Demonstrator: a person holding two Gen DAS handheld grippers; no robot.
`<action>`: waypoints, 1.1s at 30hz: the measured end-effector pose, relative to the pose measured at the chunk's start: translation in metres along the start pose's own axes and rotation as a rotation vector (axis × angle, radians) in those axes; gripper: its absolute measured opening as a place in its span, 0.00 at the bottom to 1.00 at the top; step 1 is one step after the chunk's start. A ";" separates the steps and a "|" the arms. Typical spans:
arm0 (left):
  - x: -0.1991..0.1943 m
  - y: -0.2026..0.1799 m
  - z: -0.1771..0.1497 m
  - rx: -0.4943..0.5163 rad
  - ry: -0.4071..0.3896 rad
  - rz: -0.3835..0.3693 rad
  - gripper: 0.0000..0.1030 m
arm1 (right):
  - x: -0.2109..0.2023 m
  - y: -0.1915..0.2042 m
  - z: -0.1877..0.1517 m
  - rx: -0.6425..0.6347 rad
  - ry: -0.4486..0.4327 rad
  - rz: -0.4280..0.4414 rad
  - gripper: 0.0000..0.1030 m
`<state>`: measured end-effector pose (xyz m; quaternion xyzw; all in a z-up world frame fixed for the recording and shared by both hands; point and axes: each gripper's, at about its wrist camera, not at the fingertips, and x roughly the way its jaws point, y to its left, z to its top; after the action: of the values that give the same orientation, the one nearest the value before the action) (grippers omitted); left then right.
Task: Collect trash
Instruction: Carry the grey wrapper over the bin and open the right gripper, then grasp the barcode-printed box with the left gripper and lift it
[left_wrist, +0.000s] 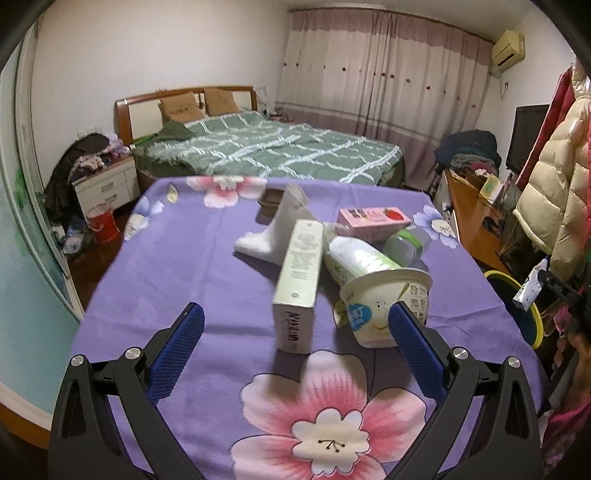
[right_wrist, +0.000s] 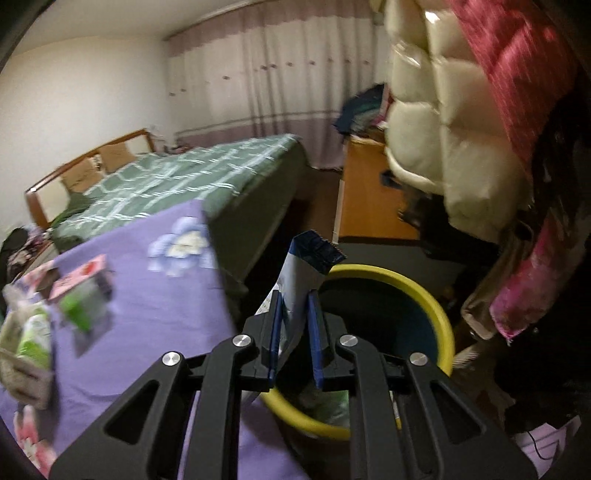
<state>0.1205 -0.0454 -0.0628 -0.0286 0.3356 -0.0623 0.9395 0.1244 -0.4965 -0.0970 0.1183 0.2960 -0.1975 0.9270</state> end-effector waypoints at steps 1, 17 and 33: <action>0.004 0.000 0.000 -0.003 0.010 -0.003 0.95 | 0.007 -0.006 0.000 0.006 0.012 -0.017 0.14; 0.064 0.015 0.015 0.031 0.036 0.135 0.95 | 0.024 -0.006 -0.003 0.018 0.055 -0.032 0.22; 0.085 0.060 0.025 -0.020 0.076 0.152 0.95 | 0.022 0.013 -0.001 -0.003 0.056 -0.011 0.23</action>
<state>0.2073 0.0029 -0.1026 -0.0101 0.3728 0.0116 0.9278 0.1454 -0.4912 -0.1097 0.1206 0.3227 -0.1987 0.9175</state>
